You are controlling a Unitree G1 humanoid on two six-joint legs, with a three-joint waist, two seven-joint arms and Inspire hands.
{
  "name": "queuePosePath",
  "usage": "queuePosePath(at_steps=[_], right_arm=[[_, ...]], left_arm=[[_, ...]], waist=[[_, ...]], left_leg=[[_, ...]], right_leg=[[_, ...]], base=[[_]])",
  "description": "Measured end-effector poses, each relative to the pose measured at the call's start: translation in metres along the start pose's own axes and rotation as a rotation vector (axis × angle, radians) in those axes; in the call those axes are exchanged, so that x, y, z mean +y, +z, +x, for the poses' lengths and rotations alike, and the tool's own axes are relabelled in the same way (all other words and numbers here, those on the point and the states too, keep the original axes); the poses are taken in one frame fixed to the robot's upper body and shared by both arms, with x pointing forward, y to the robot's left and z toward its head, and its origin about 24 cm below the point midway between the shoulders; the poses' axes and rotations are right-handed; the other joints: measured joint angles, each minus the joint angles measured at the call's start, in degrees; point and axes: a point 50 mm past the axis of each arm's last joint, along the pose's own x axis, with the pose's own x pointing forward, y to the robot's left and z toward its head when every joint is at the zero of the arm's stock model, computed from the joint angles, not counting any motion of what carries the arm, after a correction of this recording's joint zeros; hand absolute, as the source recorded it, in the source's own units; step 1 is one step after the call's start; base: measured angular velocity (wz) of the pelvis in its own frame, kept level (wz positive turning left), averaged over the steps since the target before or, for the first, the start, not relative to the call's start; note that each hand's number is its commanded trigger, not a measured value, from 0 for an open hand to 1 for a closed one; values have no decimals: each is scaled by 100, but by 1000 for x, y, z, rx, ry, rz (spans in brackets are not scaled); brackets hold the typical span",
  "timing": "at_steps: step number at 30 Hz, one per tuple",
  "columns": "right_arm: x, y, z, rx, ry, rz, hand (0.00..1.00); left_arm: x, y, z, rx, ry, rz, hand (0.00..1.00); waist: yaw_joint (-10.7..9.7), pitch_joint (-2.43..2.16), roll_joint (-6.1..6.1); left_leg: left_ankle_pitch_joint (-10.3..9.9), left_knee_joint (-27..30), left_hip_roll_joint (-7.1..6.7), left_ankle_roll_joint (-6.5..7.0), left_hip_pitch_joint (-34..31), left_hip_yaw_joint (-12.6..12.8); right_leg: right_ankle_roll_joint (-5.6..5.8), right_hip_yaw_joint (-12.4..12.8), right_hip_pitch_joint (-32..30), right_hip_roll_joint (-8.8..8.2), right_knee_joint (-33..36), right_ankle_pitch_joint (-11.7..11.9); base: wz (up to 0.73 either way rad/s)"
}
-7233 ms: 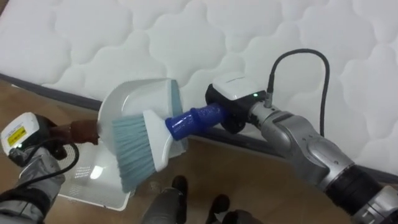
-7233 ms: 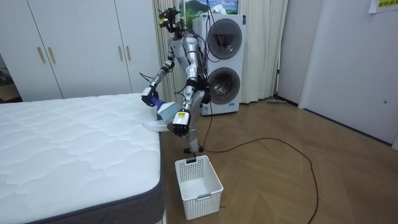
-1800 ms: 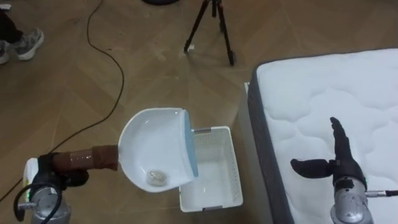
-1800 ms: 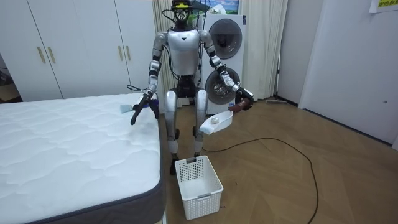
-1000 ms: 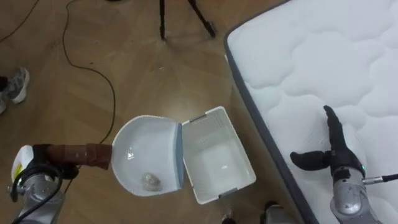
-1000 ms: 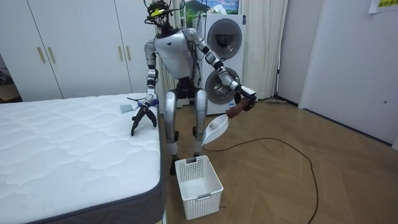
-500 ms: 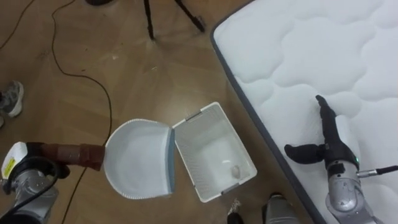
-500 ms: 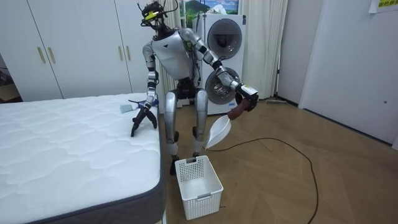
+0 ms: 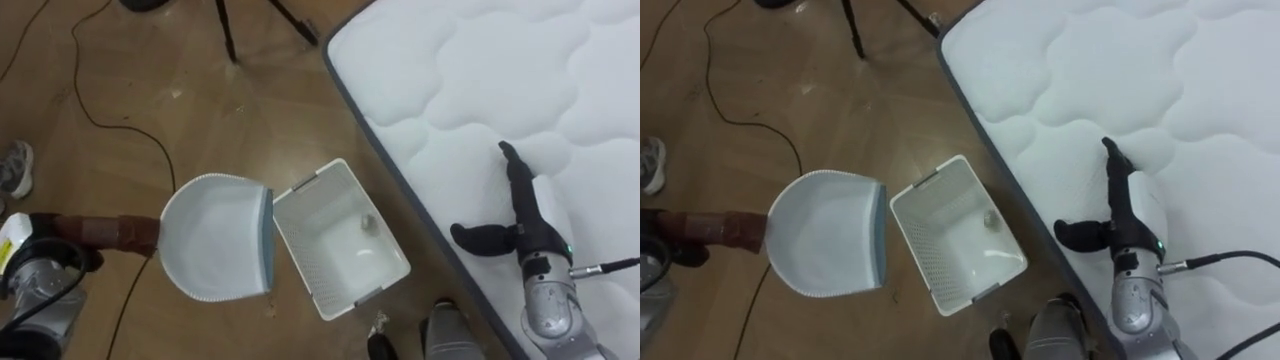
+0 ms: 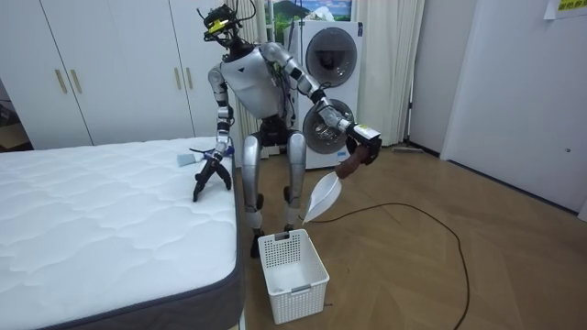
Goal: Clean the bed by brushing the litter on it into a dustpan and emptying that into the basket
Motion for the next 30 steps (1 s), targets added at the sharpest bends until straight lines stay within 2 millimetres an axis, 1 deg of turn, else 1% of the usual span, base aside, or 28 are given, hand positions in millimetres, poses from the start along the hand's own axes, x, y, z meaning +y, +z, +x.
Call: queuePosePath(at_steps=[2,3,5,7,8,10,11,12,13,14,15,16,17,18,19,20,21,22,24,25,26,27,28,29,30], right_arm=[[0,0,0,0,-3,-1,0],[1,0,-1,-1,-2,-2,0],[3,0,-1,1,1,-5,0],[6,-3,-3,12,15,-12,0],[7,-5,-4,18,21,-15,0],[11,-11,-6,48,45,-15,0],[11,-12,-6,56,50,-12,0],[12,-13,-6,69,53,-10,0],[12,-15,-6,84,59,5,0],[13,-16,-7,92,62,8,0],[14,-18,-8,102,67,5,0],[15,-21,-11,124,72,3,0],[17,-23,-14,138,77,4,0],[19,-28,-18,163,86,4,0],[19,-33,-21,188,86,-3,0],[19,-36,-23,205,87,-8,0],[19,-43,-28,246,92,-15,0],[19,-48,-31,274,93,-6,0],[18,-50,-32,298,82,13,0],[15,-52,-32,315,65,39,0],[13,-53,-33,322,54,50,0],[10,-56,-36,336,38,67,0],[8,-59,-43,351,27,80,0],[8,-60,-45,354,21,90,0],[7,-61,-49,357,15,97,0]], left_arm=[[0,0,0,2,6,-4,100],[0,0,0,5,6,-9,100],[0,-1,0,8,4,-8,100],[-1,-4,-1,15,0,-3,100],[-1,-5,-1,17,-3,-1,100],[-2,-9,-2,23,-6,3,100],[-2,-11,-2,22,-8,5,100],[-3,-14,-3,25,-11,8,100],[-4,-17,-5,27,-13,8,100],[-4,-18,-6,24,-13,8,100],[-6,-21,-8,15,-17,7,100],[-8,-25,-12,14,-22,2,100],[-9,-28,-14,13,-21,-5,100],[-12,-35,-20,14,-16,-13,100],[-18,-41,-26,25,-20,-27,100],[-20,-44,-28,32,-23,-37,100],[-23,-48,-31,38,-30,-41,100],[-24,-50,-34,39,-34,-47,100],[-26,-48,-36,31,-40,-69,100],[-27,-46,-38,19,-44,-87,100],[-27,-44,-38,12,-47,-98,100],[-29,-38,-40,-5,-51,-121,100],[-30,-32,-41,-29,-58,-142,100],[-29,-29,-42,-46,-61,-152,100],[-28,-25,-44,-71,-68,-166,100]], waist=[[-11,2,-7],[-14,9,-20],[-13,6,-59],[-10,11,-146],[-9,5,-185],[30,-7,-347],[34,-12,-379],[36,-8,-430],[64,-24,-487],[104,-38,-517],[200,-60,-556],[355,-93,-622],[448,-126,-683],[595,-177,-780],[674,-191,-804],[706,-196,-812],[768,-207,-828],[814,-224,-864],[809,-232,-907],[813,-238,-932],[816,-249,-951],[789,-259,-1000],[789,-274,-1056],[787,-285,-1083],[759,-287,-1116]], left_leg=[[0,1,-1,1,-4,0],[1,-1,-1,1,-4,0],[1,-10,2,1,11,3],[1,-9,8,1,78,8],[1,-12,9,1,105,9],[0,-11,15,-1,218,10],[-1,2,19,-1,231,8],[-2,72,35,-1,234,-1],[-12,80,60,-8,242,-3],[-29,80,75,-19,252,-3],[-81,79,126,-39,290,-2],[-122,46,185,-63,373,35],[-132,20,200,-76,428,61],[-149,-37,204,-96,565,59],[-182,-83,214,-107,740,-16],[-203,-121,228,-111,841,-18],[-242,-176,271,-126,993,-15],[-254,-226,298,-134,1107,-19],[-275,-235,333,-133,1206,-16],[-292,-238,351,-130,1274,-11],[-300,-246,352,-125,1316,-11],[-310,-280,354,-119,1422,17],[-313,-346,357,-121,1561,19],[-326,-364,366,-124,1609,18],[-348,-396,390,-125,1724,20]], right_leg=[[3,-4,1,-3,0,-3],[4,-5,1,-3,-1,-4],[3,0,10,2,-5,-4],[-5,-4,83,6,-15,-13],[-8,-3,108,6,-14,-17],[-13,-5,223,12,-29,-35],[-13,-7,243,15,-35,-36],[-12,-28,294,22,-63,-35],[2,3,320,71,-115,-12],[10,42,326,114,-138,-2],[8,88,341,229,-207,37],[1,172,390,345,-299,99],[-7,240,405,392,-320,125],[-15,353,487,464,-349,144],[-28,364,654,504,-433,161],[-29,397,740,526,-481,164],[-16,476,904,622,-595,195],[-20,519,1015,685,-688,246],[-12,593,1124,754,-787,306],[0,669,1194,809,-842,345],[-1,679,1224,816,-851,353],[2,706,1315,826,-878,356],[14,771,1426,871,-921,363],[21,814,1471,906,-950,370],[14,815,1593,949,-1063,417]], base=[[2],[0],[0],[0],[-3],[-2],[0],[0],[-6],[-22],[-40],[-52],[-68],[-64],[-54],[-39],[-39],[-38],[-33],[-33],[-30],[-26],[-26],[-34],[-45]])
